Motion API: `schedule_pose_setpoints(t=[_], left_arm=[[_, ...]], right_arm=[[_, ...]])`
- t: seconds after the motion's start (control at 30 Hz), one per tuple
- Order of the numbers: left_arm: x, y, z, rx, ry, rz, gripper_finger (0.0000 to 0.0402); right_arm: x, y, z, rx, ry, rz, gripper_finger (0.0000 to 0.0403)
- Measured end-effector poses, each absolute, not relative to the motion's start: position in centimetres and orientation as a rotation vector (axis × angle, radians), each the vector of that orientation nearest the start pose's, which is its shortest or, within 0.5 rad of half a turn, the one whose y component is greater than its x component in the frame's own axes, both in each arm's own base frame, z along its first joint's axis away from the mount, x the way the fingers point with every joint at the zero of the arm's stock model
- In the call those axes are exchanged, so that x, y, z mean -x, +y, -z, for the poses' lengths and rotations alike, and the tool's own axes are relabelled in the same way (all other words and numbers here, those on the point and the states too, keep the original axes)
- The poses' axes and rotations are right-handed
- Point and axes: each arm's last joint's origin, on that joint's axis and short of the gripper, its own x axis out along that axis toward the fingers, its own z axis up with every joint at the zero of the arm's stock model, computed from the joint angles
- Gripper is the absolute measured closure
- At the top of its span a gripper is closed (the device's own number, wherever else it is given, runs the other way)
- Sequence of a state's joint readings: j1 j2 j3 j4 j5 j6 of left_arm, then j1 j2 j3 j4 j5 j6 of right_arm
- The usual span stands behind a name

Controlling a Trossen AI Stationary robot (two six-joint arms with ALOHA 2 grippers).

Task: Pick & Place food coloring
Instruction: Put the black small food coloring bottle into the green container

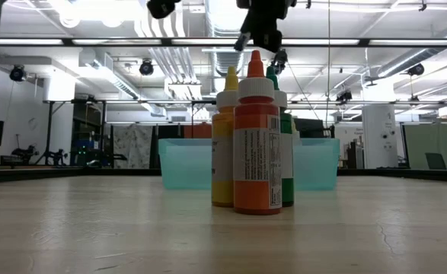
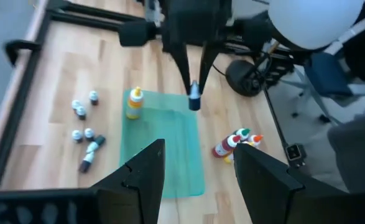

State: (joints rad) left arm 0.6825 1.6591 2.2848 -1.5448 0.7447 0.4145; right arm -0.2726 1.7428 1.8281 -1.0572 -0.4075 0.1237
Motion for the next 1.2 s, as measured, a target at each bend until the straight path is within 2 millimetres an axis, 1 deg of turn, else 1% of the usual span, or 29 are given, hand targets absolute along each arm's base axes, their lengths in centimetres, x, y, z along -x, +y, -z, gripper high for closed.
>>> schedule_pose_setpoints(t=[0.1, 0.37, 0.57, 0.7, 0.83, 0.93, 1.03, 1.2], left_arm=[[-20.4, 14.9, -49.4, 0.194, 0.64, 0.166, 0.0239], [-18.8, 14.9, -50.1, 0.176, 0.61, 0.12, 0.0239], [-17.8, 15.7, -50.3, 0.158, 0.589, 0.076, 0.0239], [-17.4, 16.4, -50.3, 0.164, 0.558, 0.066, 0.0239], [-17.2, 17.3, -49.6, 0.186, 0.531, 0.064, 0.0239], [-17.2, 18.1, -48.7, 0.204, 0.522, 0.042, 0.0239], [-17.5, 18.8, -47.5, 0.215, 0.5, 0.018, 0.0239], [-17.8, 19.5, -45.6, 0.219, 0.412, -0.032, 0.0239]], right_arm=[[-35.1, -8.8, -36.2, -0.4, 0.987, -0.024, 0.0354], [-35.9, -9.0, -35.0, -0.294, 1.111, 0.038, 0.0354], [-36.0, -8.9, -34.2, -0.267, 1.145, 0.046, 0.0354], [-36.0, -8.9, -34.2, -0.263, 1.143, 0.044, 0.0354], [-36.0, -8.9, -34.2, -0.264, 1.142, 0.045, 0.0354], [-36.1, -9.0, -34.1, -0.258, 1.143, 0.052, 0.0354], [-36.3, -9.0, -33.6, -0.232, 1.164, 0.088, 0.0354], [-37.0, -9.0, -32.6, -0.208, 1.191, 0.069, 0.0354]])
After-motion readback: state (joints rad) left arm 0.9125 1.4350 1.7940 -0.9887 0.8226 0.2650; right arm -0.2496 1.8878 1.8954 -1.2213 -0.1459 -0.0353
